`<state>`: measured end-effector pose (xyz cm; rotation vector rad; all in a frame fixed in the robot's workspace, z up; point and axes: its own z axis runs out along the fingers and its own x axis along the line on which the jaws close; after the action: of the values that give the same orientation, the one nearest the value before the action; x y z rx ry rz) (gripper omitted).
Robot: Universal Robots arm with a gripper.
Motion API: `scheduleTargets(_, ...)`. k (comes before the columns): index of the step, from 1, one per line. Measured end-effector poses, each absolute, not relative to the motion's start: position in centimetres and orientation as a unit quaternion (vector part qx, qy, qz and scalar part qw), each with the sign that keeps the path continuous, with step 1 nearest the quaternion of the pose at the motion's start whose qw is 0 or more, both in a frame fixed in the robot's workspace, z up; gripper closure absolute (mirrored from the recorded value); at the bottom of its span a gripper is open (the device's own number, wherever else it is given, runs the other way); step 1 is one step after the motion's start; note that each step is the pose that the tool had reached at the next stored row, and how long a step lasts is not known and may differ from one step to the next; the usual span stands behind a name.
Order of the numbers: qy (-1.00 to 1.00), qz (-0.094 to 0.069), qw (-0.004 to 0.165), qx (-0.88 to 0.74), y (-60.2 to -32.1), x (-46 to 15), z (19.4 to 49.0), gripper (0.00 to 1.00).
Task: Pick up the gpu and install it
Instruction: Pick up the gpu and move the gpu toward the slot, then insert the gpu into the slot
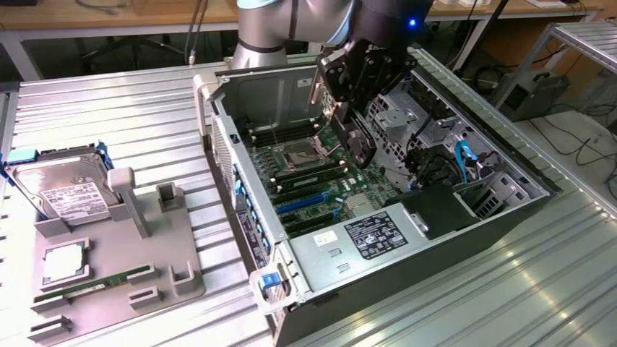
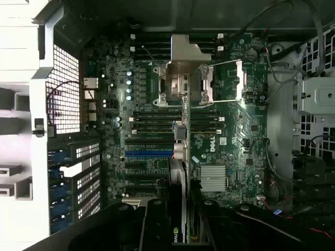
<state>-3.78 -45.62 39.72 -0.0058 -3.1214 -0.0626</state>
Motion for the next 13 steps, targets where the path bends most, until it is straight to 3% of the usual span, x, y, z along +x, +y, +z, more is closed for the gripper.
scheduleTargets(13,-1.0,-0.02,0.01,0.0,-45.62,-3.67,39.71,0.74)
